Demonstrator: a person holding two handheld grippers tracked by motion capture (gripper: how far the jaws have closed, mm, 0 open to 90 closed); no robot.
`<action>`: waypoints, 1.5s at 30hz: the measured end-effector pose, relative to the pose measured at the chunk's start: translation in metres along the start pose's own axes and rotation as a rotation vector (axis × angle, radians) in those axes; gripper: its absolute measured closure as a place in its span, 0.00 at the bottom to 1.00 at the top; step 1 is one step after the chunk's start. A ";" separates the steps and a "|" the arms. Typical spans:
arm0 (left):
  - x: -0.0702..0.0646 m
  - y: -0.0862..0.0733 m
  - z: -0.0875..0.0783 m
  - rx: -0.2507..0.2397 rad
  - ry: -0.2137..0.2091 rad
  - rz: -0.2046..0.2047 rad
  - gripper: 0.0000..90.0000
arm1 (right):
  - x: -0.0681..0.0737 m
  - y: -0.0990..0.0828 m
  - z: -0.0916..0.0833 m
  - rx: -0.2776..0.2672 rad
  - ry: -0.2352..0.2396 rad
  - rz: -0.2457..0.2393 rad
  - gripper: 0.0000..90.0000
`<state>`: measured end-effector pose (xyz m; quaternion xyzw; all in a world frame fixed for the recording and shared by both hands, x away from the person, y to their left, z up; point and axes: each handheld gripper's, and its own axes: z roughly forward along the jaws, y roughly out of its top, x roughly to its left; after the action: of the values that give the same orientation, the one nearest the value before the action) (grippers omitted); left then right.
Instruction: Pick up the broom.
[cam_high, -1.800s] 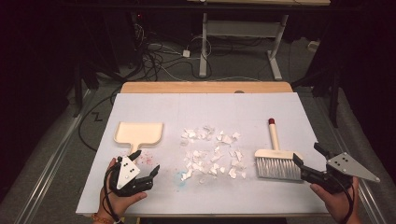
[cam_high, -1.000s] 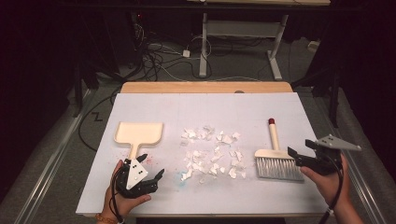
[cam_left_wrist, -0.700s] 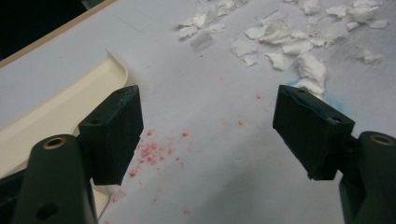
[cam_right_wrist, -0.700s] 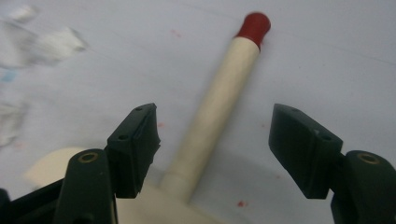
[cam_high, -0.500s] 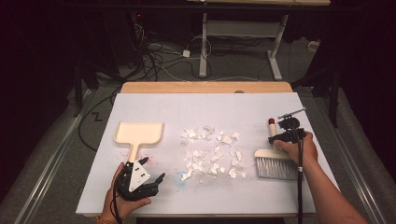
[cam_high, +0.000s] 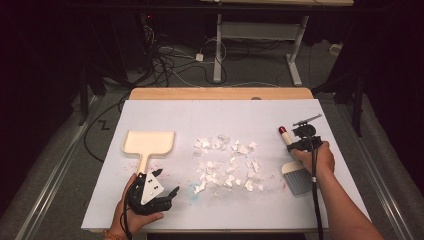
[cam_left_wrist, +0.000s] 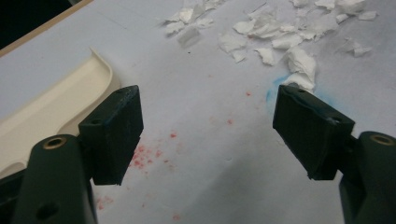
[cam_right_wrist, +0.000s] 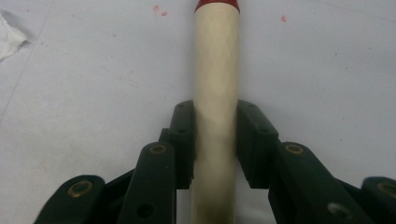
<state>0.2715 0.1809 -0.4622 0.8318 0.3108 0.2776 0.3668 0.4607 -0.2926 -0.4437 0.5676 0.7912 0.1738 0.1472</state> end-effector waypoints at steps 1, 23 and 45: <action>0.000 0.000 0.000 0.000 0.000 0.000 0.26 | 0.000 0.000 0.000 0.000 0.000 0.000 0.79; -0.008 0.026 -0.013 -0.076 -0.055 -0.088 0.26 | -0.005 -0.037 -0.103 -0.585 0.146 0.016 0.79; -0.089 0.137 0.045 -0.185 -0.373 -0.050 0.26 | 0.118 -0.035 -0.115 -0.785 0.249 -0.170 0.79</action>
<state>0.2878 0.0236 -0.4015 0.8235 0.2312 0.1370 0.4995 0.3448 -0.2037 -0.3602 0.3760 0.7206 0.5165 0.2694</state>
